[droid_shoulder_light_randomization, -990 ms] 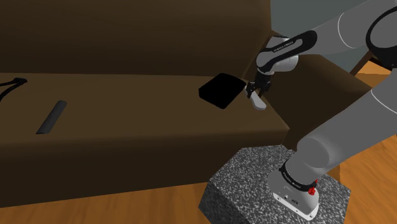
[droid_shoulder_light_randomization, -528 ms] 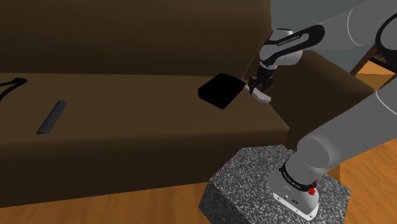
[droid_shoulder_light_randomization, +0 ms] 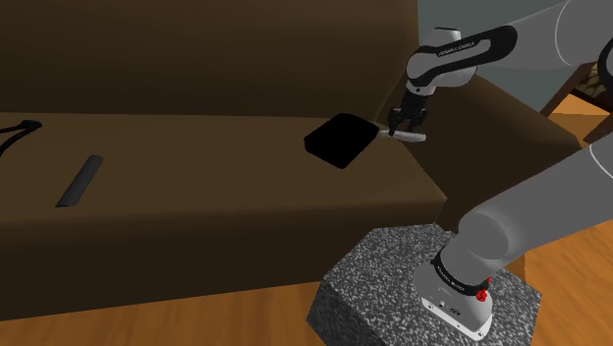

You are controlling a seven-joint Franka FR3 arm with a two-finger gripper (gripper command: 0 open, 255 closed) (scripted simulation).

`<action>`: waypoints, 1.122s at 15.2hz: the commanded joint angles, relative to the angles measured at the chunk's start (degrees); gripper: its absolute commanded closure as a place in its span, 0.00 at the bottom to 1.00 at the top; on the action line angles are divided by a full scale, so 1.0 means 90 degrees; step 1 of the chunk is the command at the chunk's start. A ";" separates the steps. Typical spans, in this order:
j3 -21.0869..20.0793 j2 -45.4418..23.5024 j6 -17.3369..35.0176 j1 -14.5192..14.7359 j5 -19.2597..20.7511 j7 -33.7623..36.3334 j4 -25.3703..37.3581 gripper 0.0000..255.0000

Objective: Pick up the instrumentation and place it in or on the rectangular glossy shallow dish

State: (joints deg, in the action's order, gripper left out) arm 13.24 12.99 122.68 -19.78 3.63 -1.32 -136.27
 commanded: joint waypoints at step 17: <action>-0.0646 -0.0360 -0.1014 0.0477 -0.0258 0.0930 0.1358 1.00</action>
State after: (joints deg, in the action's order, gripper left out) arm 8.40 11.07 113.88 -16.27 1.75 5.49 -125.69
